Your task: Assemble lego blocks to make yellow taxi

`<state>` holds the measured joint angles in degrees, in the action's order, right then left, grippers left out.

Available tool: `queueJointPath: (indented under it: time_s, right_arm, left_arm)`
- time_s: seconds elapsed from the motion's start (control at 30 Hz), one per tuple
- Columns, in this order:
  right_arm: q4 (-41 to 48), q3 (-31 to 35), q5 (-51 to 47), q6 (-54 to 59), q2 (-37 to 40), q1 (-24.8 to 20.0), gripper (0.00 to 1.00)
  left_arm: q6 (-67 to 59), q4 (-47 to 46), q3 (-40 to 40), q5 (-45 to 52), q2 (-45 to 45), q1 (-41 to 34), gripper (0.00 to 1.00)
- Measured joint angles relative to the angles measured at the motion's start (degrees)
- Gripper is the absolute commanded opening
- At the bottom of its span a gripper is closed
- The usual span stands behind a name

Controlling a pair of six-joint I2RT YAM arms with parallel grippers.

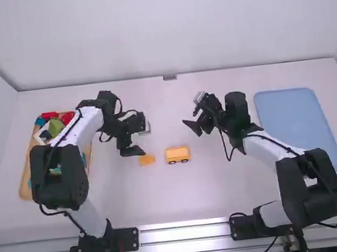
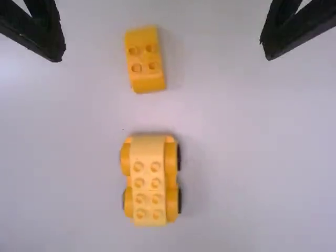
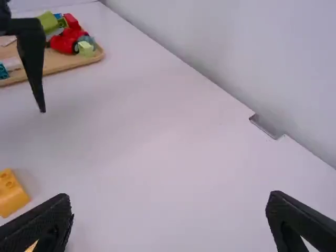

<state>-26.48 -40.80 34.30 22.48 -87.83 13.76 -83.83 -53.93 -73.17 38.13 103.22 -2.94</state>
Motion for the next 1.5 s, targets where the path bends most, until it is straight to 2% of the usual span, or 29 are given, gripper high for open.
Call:
queueJointPath:
  time_s: [0.1,0.3,0.4,0.5,0.53,0.6,0.83,1.03,1.2,1.37,1.4,1.47,1.5]
  right_arm:
    - [0.13,0.0,0.0,0.11,0.0,0.0,0.99]
    - [0.13,0.0,-0.02,0.22,0.0,0.13,0.99]
    - [0.15,0.0,-0.02,0.04,0.0,0.28,0.99]
    - [1.03,0.0,0.0,0.11,0.0,0.28,0.98]
    - [1.03,0.0,0.0,0.11,0.0,0.28,0.98]
    - [1.55,0.0,0.0,0.11,0.0,0.28,0.98]
    - [3.02,0.0,0.0,0.24,0.0,0.28,0.98]
    - [3.1,0.0,0.0,0.2,0.0,0.28,0.98]
    - [3.06,0.0,0.0,0.04,0.0,0.28,0.99]
    - [3.13,0.0,0.0,0.2,0.0,0.28,0.99]
    - [3.17,0.0,0.0,0.13,0.0,0.28,0.98]
    - [3.52,0.0,0.0,0.11,0.0,0.28,0.99]
    - [3.63,0.0,0.02,0.13,0.0,0.28,0.99]
  left_arm:
    - [-3.74,2.54,4.9,4.57,0.0,2.69,0.99]
    - [-4.39,16.74,15.12,12.35,0.0,7.41,0.99]
    - [-2.25,22.4,18.67,13.79,0.0,7.98,0.99]
    - [1.68,34.14,24.55,15.04,0.0,7.91,0.99]
    - [1.68,34.14,24.55,15.04,0.0,7.91,0.99]
    - [4.7,41.72,27.85,15.26,0.0,7.91,0.99]
    - [14.56,55.17,33.81,15.45,0.07,8.5,0.99]
    - [16.96,56.06,34.18,17.35,2.29,9.09,0.99]
    - [13.46,51.69,33.99,17.81,5.4,9.09,0.99]
    - [10.05,52.11,33.31,18.23,7.17,9.09,1.0]
    - [9.49,52.98,33.31,18.23,7.43,9.09,0.99]
    - [9.03,55.21,33.35,18.25,8.0,9.09,0.83]
    - [8.76,56.04,33.4,18.21,8.11,9.09,0.81]
